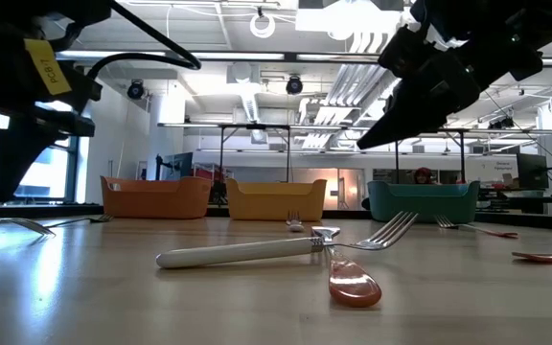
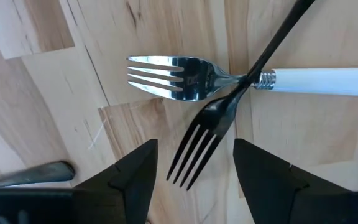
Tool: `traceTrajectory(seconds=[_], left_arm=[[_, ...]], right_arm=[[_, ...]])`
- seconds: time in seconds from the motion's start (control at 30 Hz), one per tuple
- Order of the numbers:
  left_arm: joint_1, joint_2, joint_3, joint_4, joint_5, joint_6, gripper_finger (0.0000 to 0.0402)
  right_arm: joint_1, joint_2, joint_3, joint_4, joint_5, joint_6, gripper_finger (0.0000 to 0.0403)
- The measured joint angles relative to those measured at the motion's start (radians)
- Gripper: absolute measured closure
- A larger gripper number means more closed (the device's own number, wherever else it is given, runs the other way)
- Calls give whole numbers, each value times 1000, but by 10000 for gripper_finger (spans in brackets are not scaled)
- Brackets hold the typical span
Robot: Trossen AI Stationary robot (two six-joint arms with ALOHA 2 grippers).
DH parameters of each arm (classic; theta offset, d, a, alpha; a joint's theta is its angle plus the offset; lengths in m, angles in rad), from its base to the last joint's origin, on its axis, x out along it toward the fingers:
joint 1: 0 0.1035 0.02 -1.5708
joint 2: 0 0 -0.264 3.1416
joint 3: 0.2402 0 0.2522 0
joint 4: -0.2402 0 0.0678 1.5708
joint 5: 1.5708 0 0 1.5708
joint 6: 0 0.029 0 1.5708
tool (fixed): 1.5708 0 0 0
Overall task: Sort silverware by color (type)
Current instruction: Put the black fork into the green bin
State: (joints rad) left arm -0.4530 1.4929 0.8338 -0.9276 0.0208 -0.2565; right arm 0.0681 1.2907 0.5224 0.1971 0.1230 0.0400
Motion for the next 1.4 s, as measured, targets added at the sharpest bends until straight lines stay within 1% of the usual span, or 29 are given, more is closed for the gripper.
traceTrajectory(seconds=[0.2,0.53,0.63,0.87,1.27,1.4], left_arm=[[-13,0,-4,1,-4,40,199],[-27,0,-4,1,-9,42,199],[-27,0,-4,1,-31,45,199],[-27,1,-4,1,-38,106,199],[-29,150,-4,2,-30,181,200],[-28,177,1,-1,-27,183,211]], right_arm=[[0,0,0,1,0,-12,402],[0,0,0,-1,-2,2,402],[0,0,0,-3,-2,5,402],[0,0,0,-3,-3,5,402],[0,0,0,-6,-3,5,402],[0,0,0,-8,-3,6,402]])
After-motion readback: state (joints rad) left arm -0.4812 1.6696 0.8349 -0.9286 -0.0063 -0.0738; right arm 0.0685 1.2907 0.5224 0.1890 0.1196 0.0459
